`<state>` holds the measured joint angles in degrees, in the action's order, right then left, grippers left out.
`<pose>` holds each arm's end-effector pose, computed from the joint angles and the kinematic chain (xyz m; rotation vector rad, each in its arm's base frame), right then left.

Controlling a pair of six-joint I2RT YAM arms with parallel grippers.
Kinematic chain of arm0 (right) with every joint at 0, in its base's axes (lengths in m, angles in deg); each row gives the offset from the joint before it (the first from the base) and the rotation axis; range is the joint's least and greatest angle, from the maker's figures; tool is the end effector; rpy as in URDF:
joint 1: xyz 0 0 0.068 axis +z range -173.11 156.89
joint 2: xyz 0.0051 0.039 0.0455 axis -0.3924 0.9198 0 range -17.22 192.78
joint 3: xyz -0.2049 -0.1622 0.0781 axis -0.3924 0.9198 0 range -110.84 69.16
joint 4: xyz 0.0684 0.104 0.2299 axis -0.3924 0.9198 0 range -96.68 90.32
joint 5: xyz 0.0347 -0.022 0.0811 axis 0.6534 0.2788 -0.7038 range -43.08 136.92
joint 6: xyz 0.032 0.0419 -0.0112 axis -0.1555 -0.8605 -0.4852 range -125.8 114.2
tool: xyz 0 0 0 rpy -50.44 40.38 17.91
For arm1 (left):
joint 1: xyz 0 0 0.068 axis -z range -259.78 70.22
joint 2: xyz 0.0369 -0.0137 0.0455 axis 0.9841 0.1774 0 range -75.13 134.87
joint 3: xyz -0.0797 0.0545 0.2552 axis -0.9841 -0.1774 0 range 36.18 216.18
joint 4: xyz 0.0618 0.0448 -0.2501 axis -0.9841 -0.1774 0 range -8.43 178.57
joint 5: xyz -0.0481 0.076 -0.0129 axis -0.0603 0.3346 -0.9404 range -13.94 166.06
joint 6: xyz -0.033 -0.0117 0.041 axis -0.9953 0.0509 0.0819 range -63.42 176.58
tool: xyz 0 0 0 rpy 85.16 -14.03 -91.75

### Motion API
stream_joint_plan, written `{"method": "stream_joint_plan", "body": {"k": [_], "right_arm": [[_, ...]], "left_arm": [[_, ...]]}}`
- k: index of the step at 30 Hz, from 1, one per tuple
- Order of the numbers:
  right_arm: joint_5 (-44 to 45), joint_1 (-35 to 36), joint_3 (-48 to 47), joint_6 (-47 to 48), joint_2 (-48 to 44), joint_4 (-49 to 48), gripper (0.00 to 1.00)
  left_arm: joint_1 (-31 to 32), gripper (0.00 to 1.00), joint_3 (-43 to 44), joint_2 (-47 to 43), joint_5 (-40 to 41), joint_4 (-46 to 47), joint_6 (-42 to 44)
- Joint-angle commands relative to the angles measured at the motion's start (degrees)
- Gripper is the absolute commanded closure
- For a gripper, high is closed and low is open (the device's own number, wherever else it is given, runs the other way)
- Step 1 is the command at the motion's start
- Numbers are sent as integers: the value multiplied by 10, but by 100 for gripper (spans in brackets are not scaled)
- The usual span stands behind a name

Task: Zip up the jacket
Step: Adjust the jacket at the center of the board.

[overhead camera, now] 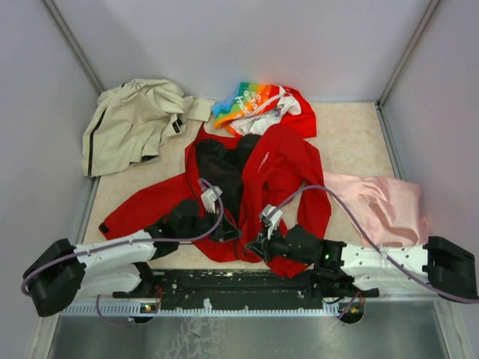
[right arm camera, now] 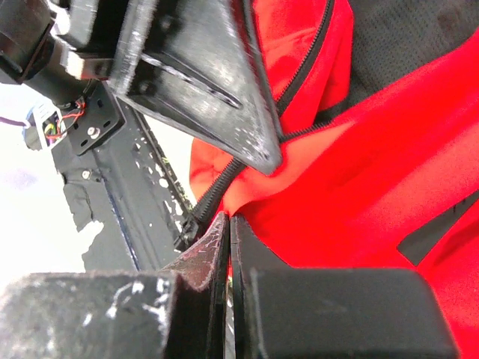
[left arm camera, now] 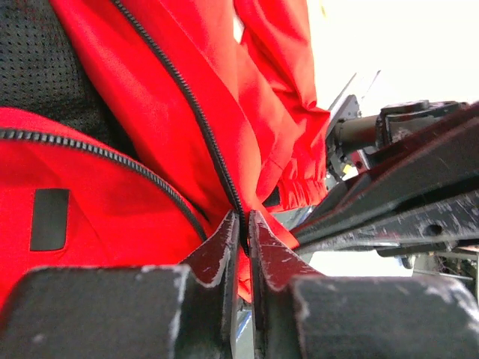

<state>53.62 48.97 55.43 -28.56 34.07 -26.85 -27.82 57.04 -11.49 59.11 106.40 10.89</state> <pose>0.0624 0.1796 0.1851 -0.7573 1.8564 1.0044 0.1283 -0.1807 0.1821 0.3383 2.2477 -1.3082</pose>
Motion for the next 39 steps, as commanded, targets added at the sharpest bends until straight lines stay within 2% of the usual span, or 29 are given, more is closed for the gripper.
{"method": "stream_joint_plan", "body": {"k": [1,5,12,16,23,34,39], "right_arm": [[37,-3,16,-49,-28,-31,100],[39,-3,47,-77,-42,-77,100],[47,-3,49,-88,-29,-118,99],[43,-4,58,-87,-21,-157,88],[47,-3,71,-71,-32,-197,66],[20,-3,74,-33,-29,-270,52],[11,-4,68,-25,-7,-290,51]], "left_arm": [[-2,89,-56,-58,27,149,6],[-2,89,-96,-89,21,243,12],[-1,90,-126,-90,-25,336,27],[-1,90,-144,-75,-42,397,29],[-1,90,-145,-64,-66,417,34],[-2,90,-149,-47,-88,456,27],[-2,90,-151,-39,-96,479,20]]}}
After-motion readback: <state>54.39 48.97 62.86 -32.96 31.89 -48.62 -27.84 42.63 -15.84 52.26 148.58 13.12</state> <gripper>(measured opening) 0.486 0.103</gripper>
